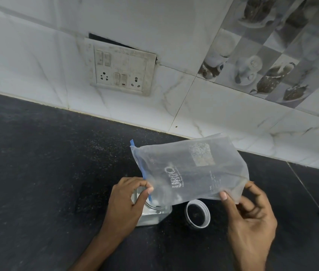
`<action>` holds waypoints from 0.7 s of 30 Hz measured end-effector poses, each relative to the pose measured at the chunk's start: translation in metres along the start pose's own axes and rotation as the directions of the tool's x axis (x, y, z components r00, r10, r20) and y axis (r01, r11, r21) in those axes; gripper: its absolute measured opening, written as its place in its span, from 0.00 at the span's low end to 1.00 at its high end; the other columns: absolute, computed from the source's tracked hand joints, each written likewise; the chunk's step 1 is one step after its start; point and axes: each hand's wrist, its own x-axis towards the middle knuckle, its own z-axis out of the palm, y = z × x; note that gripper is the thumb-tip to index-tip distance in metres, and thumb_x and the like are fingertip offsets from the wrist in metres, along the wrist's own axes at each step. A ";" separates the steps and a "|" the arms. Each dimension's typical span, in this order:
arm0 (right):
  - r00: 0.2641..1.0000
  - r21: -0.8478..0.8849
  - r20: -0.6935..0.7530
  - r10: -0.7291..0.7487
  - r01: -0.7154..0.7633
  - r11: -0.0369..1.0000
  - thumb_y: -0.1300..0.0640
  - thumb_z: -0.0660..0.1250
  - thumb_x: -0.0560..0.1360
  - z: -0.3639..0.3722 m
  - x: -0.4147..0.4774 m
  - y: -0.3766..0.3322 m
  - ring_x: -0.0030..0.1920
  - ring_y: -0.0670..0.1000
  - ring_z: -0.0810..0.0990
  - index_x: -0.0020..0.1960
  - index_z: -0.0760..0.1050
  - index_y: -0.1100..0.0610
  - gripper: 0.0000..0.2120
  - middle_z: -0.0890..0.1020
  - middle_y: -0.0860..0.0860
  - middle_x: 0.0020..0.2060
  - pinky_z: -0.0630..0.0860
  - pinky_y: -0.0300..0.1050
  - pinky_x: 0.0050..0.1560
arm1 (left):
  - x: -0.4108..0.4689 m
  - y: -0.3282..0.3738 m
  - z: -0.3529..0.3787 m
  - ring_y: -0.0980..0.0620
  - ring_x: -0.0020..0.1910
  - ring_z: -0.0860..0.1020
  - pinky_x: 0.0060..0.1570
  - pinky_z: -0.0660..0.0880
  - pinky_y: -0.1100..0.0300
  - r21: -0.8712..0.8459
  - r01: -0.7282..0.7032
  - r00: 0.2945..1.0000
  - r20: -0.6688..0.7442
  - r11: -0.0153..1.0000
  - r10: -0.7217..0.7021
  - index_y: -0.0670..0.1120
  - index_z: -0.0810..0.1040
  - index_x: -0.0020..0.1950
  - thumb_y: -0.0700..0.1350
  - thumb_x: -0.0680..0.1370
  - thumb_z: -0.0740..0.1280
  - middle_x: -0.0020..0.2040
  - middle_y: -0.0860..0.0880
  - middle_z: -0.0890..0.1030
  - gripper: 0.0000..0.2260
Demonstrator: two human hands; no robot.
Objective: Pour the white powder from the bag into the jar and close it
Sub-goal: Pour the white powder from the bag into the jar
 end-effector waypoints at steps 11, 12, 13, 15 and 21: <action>0.999 0.033 -0.049 -0.004 0.006 0.999 0.57 0.72 0.69 0.007 -0.008 -0.007 0.25 0.39 0.74 0.55 0.79 0.53 0.15 0.76 0.44 0.22 0.75 0.27 0.36 | 0.000 0.003 -0.002 0.63 0.53 0.77 0.54 0.76 0.48 0.004 -0.011 1.000 0.005 1.000 0.011 0.62 0.78 0.44 0.58 0.75 0.64 0.52 0.69 0.79 0.05; 0.999 0.037 -0.044 -0.013 0.014 0.999 0.57 0.72 0.69 0.007 -0.008 -0.008 0.26 0.39 0.76 0.56 0.78 0.53 0.16 0.78 0.44 0.23 0.76 0.27 0.37 | 0.000 0.004 -0.002 0.63 0.53 0.77 0.54 0.76 0.48 0.002 -0.010 1.000 0.007 1.000 0.010 0.63 0.78 0.44 0.59 0.74 0.63 0.52 0.69 0.79 0.04; 0.999 0.033 -0.041 -0.024 0.025 0.999 0.57 0.72 0.69 0.008 -0.008 -0.009 0.27 0.39 0.78 0.57 0.78 0.52 0.17 0.79 0.44 0.25 0.76 0.27 0.38 | 0.000 0.004 -0.002 0.63 0.53 0.77 0.54 0.76 0.48 -0.001 -0.009 1.000 0.008 1.000 0.009 0.63 0.78 0.44 0.59 0.74 0.63 0.52 0.69 0.79 0.04; 0.998 0.009 -0.039 -0.048 0.048 0.999 0.57 0.73 0.68 0.005 -0.007 -0.010 0.31 0.40 0.82 0.56 0.77 0.47 0.18 0.83 0.46 0.29 0.77 0.28 0.42 | 0.000 0.004 -0.001 0.63 0.53 0.77 0.55 0.76 0.48 -0.001 -0.010 1.000 0.007 1.000 0.010 0.62 0.78 0.44 0.59 0.74 0.63 0.52 0.68 0.79 0.05; 0.997 -0.072 -0.017 -0.071 0.069 0.995 0.56 0.77 0.65 -0.003 -0.003 -0.007 0.36 0.44 0.81 0.55 0.77 0.42 0.21 0.85 0.49 0.35 0.78 0.44 0.54 | 0.000 0.005 -0.002 0.63 0.53 0.77 0.55 0.76 0.50 -0.004 -0.017 1.000 0.006 1.000 0.017 0.62 0.78 0.44 0.59 0.74 0.63 0.52 0.67 0.80 0.05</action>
